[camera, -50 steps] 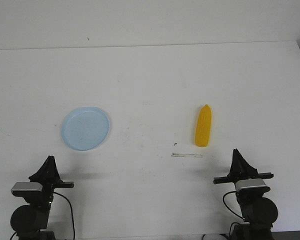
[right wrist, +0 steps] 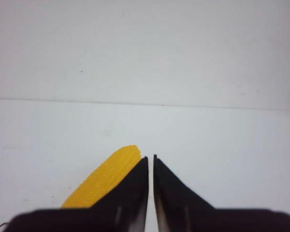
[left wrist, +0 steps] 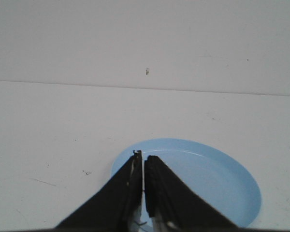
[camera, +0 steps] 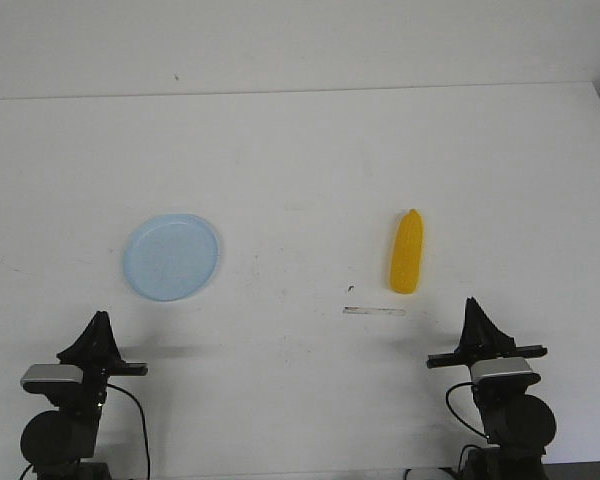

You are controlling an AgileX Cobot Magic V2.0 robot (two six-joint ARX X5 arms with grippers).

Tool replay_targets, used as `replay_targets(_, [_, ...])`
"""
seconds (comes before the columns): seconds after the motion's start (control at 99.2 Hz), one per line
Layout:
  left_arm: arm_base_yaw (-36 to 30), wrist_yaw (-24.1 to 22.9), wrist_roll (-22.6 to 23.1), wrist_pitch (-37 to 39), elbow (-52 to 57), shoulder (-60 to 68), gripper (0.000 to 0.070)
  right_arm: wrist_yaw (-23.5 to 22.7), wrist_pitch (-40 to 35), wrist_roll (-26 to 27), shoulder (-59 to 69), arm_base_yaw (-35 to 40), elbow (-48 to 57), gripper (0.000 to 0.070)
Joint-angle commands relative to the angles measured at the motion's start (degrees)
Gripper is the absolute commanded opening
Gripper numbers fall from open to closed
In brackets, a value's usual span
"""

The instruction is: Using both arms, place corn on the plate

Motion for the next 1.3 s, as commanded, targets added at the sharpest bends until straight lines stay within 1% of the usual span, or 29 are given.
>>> replay_targets(0.0, [0.0,-0.2,-2.9,0.8,0.0,-0.1,0.0001,-0.2,0.7,0.3,0.0,0.1,-0.1,0.0015])
replay_targets(0.242, [0.0,-1.5,-2.9,0.5,7.5,1.6,0.0001,-0.2,0.7,0.3,0.0,0.1,-0.1,0.0015])
replay_targets(0.433, [0.0,-1.5,-2.9,-4.6,16.3,8.1,0.0001,-0.2,0.7,0.3,0.0,0.1,-0.1,0.0015])
replay_targets(0.575, [0.0,-1.5,-2.9,-5.5,21.6,16.8,0.0001,-0.2,0.7,0.3,0.0,0.1,-0.1,0.0015])
replay_targets(0.746, [0.0,-1.5,-2.9,-6.0,28.4,30.2,0.0001,-0.1,0.7,0.3,0.0,0.1,-0.1,0.0015])
replay_targets(0.947, [0.0,-1.4,-2.9,-10.6,37.0,45.4,0.0001,-0.2,0.7,0.3,0.0,0.1,-0.1,0.0015])
replay_targets(1.058, [0.1,-1.3,-2.9,-14.3,41.5,52.2,0.0001,-0.2,0.7,0.3,0.0,0.1,-0.1,0.0015])
replay_targets(1.109, [0.1,-1.3,-3.3,-17.1,43.8,55.1,0.0001,-0.1,0.7,0.3,0.0,0.1,-0.1,0.0015])
replay_targets(1.189, [0.1,-1.3,-6.4,-23.7,48.3,59.9,0.0001,-0.1,0.7,0.3,0.0,0.1,-0.1,0.0015])
replay_targets(1.29, [0.6,-0.8,-11.5,-32.6,54.0,65.8,0.0001,-0.1,0.7,0.3,0.0,0.1,-0.1,0.0015])
